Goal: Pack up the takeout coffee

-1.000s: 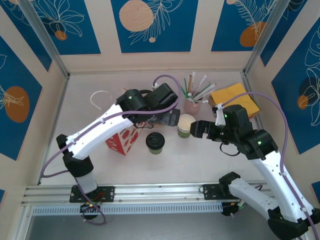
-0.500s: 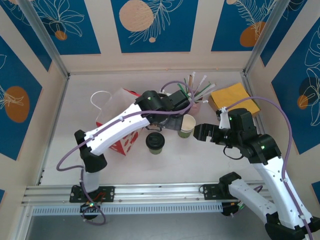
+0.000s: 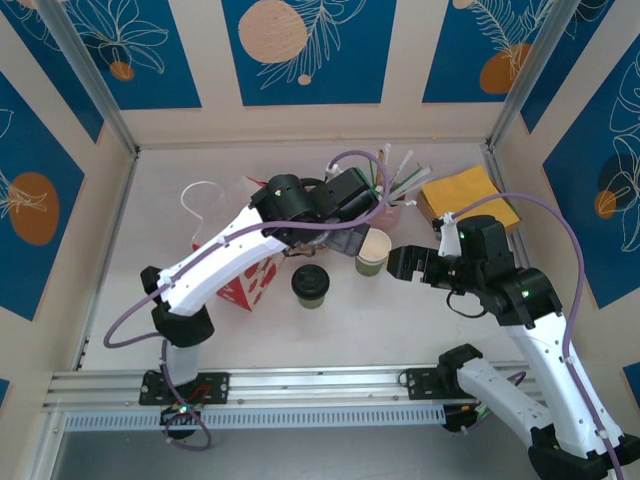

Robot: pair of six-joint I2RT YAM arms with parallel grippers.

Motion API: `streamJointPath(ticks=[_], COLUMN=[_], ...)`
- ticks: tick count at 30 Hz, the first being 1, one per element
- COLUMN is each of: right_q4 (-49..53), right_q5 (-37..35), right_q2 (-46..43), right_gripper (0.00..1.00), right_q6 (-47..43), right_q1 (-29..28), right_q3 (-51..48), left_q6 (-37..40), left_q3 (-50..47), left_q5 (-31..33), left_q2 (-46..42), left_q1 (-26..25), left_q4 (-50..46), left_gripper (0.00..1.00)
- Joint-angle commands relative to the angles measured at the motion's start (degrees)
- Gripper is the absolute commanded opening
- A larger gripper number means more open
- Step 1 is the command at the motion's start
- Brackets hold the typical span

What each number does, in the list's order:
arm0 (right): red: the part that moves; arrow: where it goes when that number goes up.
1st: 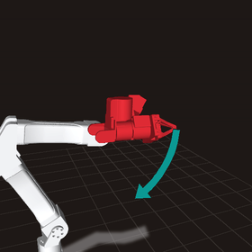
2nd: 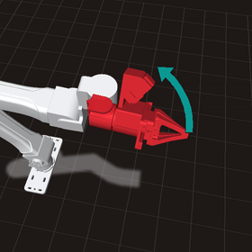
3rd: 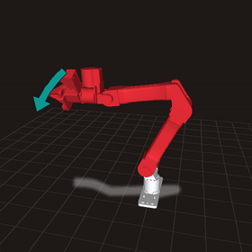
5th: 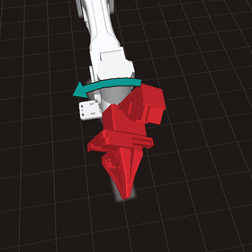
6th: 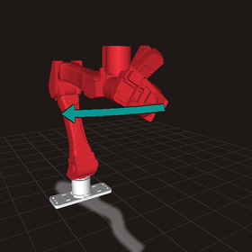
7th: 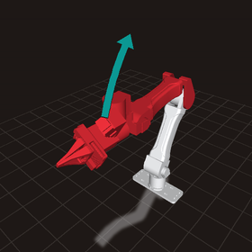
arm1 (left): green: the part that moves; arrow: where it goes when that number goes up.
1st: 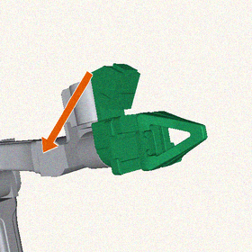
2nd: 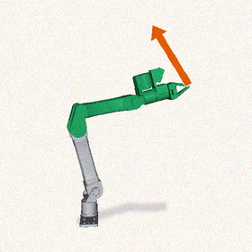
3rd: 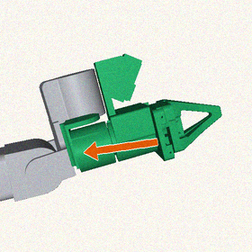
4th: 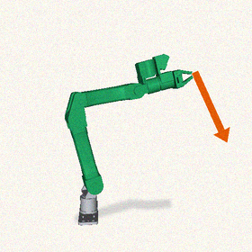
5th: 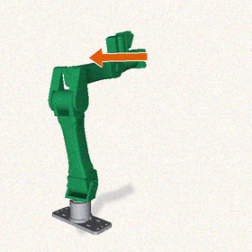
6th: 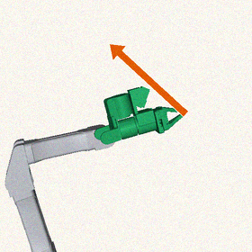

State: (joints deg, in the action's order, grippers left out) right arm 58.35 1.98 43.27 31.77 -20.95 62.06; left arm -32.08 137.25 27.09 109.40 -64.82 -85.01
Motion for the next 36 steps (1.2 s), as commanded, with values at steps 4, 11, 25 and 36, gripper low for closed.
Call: streamJointPath(ticks=[4,11,25,36], right_q4=[1.1,1.8,2.0,0.9], right_q5=[0.9,0.5,0.7,3.2], right_q2=[-1.2,-1.8,-1.0,0.7], right_gripper=[0.99,0.99,0.99,0.99], right_q6=[0.1,0.2,0.1,0.9], right_q1=[0.5,0.9,1.6,1.7], right_q3=[-0.5,-0.2,0.3,0.8], left_q6=[9.3,14.4,24.2,27.2], left_q3=[3.4,-0.4,-27.7,-38.0], left_q5=[-1.8,-6.3,-18.9,-23.1], left_q2=[2.2,4.2,-6.0,-8.5], left_q1=[-0.9,0.5,7.7,11.8], left_q4=[0.8,-2.1,10.6,14.3], left_gripper=[1.00,0.99,0.90,0.85])
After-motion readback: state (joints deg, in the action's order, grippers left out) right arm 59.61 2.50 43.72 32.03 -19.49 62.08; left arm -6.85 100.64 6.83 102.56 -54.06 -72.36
